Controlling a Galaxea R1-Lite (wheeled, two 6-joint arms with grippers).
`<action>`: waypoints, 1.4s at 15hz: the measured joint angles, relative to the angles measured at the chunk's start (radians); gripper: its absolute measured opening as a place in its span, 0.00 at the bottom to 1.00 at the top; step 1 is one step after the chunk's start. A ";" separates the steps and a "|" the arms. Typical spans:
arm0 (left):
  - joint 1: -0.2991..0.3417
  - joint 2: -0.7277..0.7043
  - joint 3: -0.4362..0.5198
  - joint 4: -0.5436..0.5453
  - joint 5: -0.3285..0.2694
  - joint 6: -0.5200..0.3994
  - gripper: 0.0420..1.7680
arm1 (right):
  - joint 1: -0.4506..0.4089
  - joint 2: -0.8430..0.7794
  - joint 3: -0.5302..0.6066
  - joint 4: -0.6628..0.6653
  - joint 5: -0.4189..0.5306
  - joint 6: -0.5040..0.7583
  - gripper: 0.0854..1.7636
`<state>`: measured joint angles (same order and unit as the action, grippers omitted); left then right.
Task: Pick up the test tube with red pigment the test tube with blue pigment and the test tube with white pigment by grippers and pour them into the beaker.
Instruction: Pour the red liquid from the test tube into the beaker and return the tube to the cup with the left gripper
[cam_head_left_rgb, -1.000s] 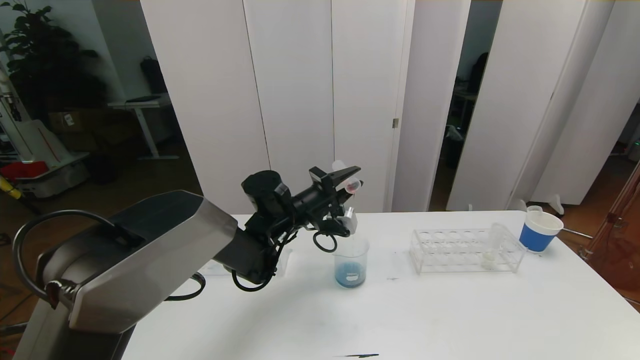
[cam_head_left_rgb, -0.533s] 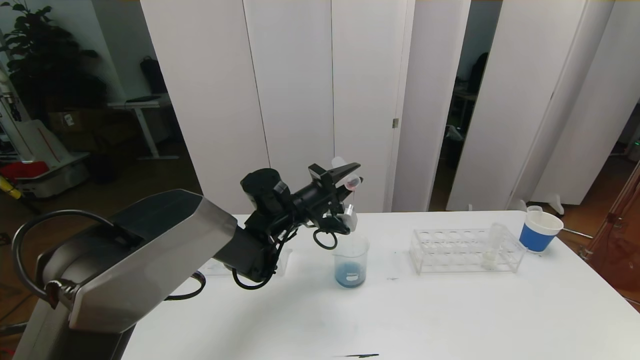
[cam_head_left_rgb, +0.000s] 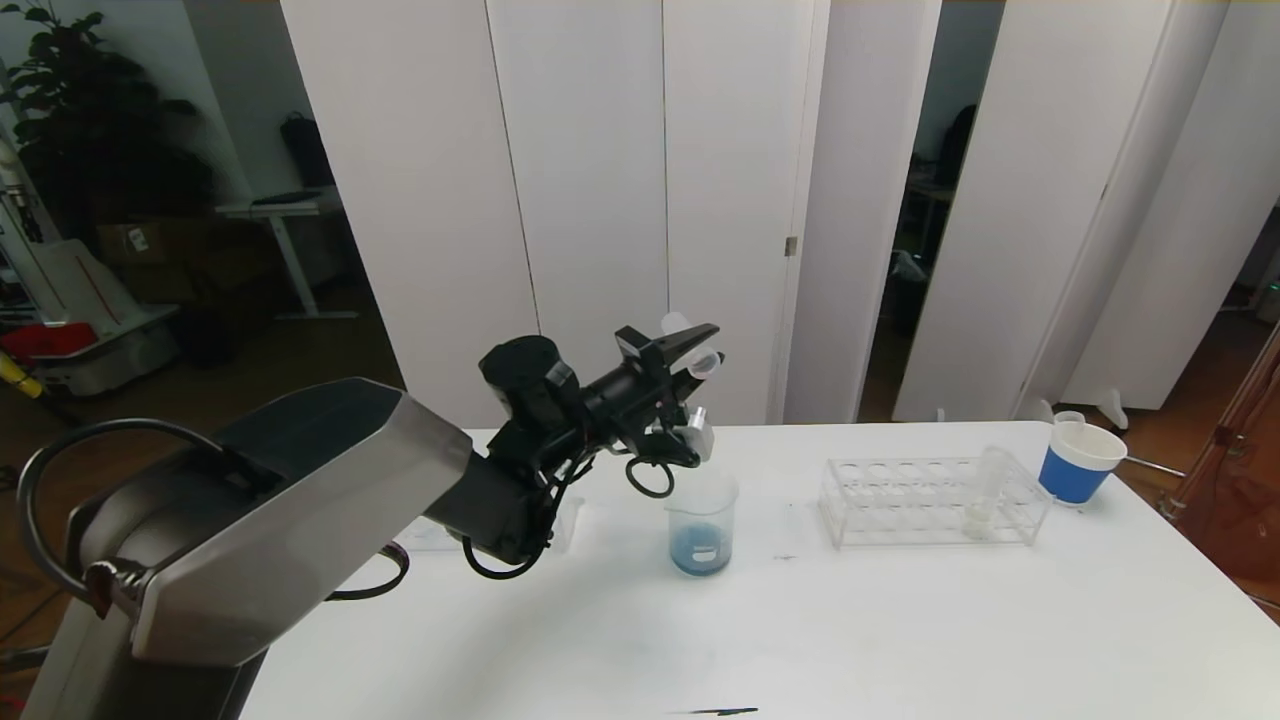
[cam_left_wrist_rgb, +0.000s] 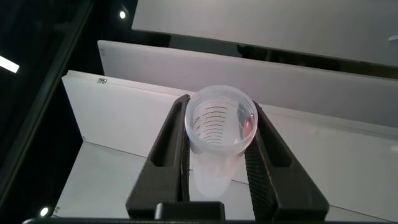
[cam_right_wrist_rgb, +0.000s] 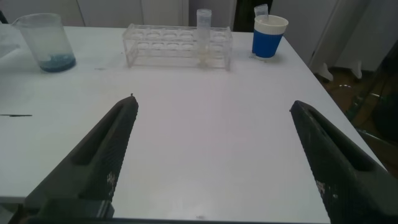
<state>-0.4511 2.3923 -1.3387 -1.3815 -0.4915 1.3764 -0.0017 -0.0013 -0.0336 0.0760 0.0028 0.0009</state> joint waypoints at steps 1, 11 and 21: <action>0.000 -0.003 0.004 0.000 0.002 0.000 0.32 | 0.000 0.000 0.000 0.000 0.000 0.000 0.99; -0.003 -0.091 0.072 0.000 0.285 -0.059 0.32 | 0.000 0.000 0.000 0.000 0.000 0.000 0.99; 0.019 -0.337 0.112 0.347 0.729 -0.542 0.32 | 0.000 0.000 0.000 0.000 0.000 0.000 0.99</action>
<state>-0.4323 2.0555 -1.2266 -1.0347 0.2370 0.8347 -0.0017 -0.0013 -0.0336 0.0760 0.0023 0.0009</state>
